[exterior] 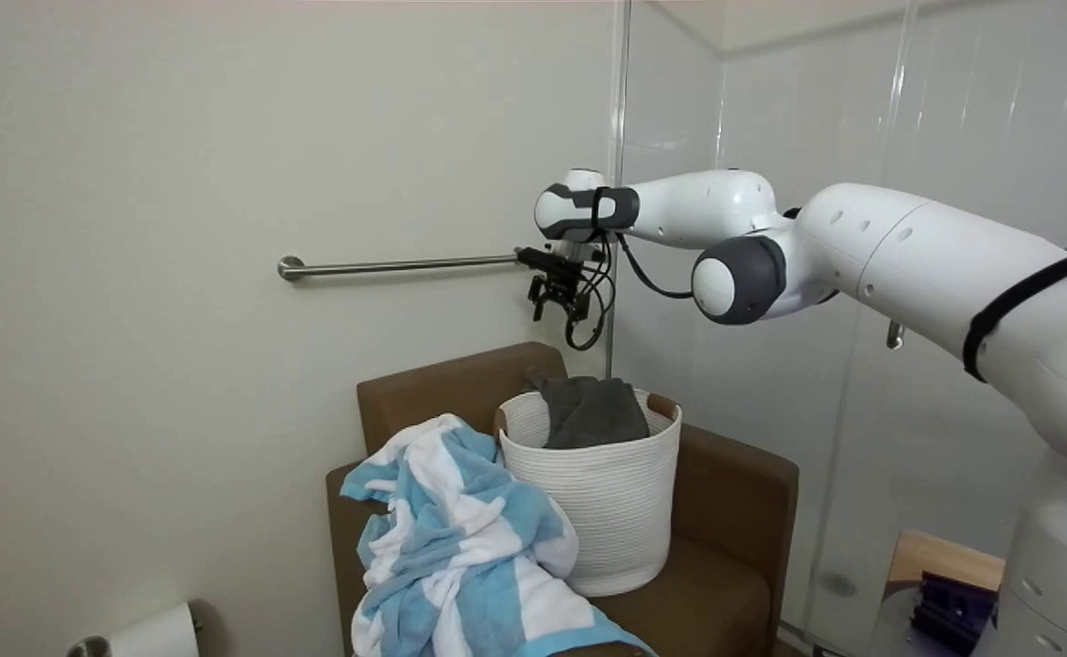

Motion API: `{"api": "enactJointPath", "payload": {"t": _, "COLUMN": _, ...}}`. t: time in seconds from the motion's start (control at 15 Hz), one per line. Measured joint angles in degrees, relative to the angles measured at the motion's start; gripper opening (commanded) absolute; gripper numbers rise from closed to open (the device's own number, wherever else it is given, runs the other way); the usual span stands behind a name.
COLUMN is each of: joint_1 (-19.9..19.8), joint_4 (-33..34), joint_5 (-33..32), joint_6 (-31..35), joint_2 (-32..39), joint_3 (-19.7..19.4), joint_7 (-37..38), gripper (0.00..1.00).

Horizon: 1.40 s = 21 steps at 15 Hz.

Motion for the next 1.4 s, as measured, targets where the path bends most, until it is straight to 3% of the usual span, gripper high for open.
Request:
{"api": "enactJointPath", "payload": {"t": 0.33, "joint_1": -2.8, "joint_4": -0.5, "joint_5": 0.0, "joint_6": -1.2, "joint_2": 0.7, "joint_3": -0.6, "joint_7": 11.3, "gripper": 1.00}}
{"api": "enactJointPath", "payload": {"t": 0.73, "joint_1": -7.0, "joint_4": 0.0, "joint_5": 0.4, "joint_6": -9.2, "joint_2": 2.9, "joint_3": 1.2, "joint_7": 20.9, "gripper": 1.00}}
{"api": "enactJointPath", "payload": {"t": 1.4, "joint_1": -7.3, "joint_4": 2.5, "joint_5": 0.1, "joint_6": -10.1, "joint_2": 4.6, "joint_3": 2.0, "joint_7": 21.4, "gripper": 1.00}}
